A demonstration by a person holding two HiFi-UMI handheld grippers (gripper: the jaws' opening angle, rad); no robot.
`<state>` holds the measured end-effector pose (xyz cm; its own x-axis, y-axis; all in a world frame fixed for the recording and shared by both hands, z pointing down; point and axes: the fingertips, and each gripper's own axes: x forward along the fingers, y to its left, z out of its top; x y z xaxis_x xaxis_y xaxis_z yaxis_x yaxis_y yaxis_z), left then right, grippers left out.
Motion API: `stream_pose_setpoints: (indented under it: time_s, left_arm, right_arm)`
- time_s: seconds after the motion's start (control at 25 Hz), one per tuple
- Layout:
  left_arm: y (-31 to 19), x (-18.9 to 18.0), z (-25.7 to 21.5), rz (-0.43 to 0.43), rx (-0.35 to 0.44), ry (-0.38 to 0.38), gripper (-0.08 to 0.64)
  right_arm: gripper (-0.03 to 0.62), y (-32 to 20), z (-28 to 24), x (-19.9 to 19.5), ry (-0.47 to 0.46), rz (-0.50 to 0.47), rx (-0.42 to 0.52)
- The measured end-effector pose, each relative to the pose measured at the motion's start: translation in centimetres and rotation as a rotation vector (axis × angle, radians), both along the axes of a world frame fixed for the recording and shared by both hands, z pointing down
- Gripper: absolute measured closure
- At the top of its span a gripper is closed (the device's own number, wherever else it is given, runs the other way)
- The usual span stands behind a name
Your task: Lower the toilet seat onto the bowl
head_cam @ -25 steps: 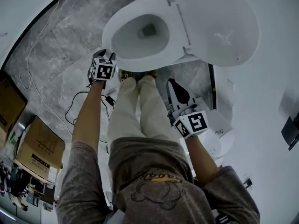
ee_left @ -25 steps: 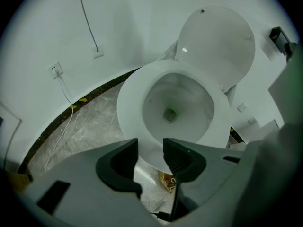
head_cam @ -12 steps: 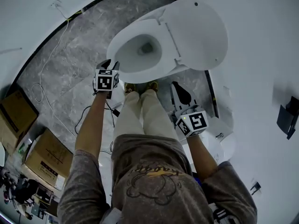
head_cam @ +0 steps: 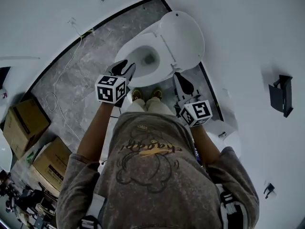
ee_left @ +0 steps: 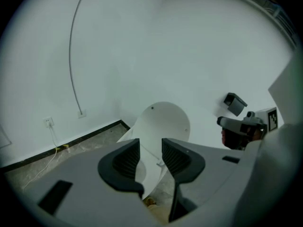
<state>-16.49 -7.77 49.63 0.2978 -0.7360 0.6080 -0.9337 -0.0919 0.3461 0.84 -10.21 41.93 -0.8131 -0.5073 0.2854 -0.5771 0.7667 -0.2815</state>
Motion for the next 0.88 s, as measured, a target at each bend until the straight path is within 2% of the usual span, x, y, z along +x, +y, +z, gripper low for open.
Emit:
stream_pose_setpoints:
  time_s: [0.16,0.32,0.48,0.52,0.64,0.88]
  left_arm:
    - [-0.1,3.0,-6.1,0.053,0.099,0.01,0.411]
    - [0.5,4.6,-11.1,0.092,0.255,-0.018,0.411]
    - [1.8,5.0,-13.8,0.091,0.412,-0.015,0.519]
    - [2.1,4.7,-13.9,0.072,0.432,-0.018,0.542]
    - [3.0,3.6,-13.5,0.017,0.469,-0.036,0.551]
    - [4.7,1.9,-11.5,-0.057,0.482,-0.051,0.551]
  right_arm:
    - [0.566,0.2,-3.2,0.5,-0.034,-0.014,0.064]
    - [0.566,0.4,-4.9,1.3,-0.048,-0.014,0.111]
    - [0.566,0.5,-5.3,1.8,-0.047,-0.009,0.139]
    - [0.565,0.5,-5.4,1.7,-0.046,-0.012,0.146]
    - [0.566,0.8,-5.4,1.5,-0.046,-0.021,0.165]
    - [0.566,1.1,-4.4,0.8,-0.05,-0.02,0.156]
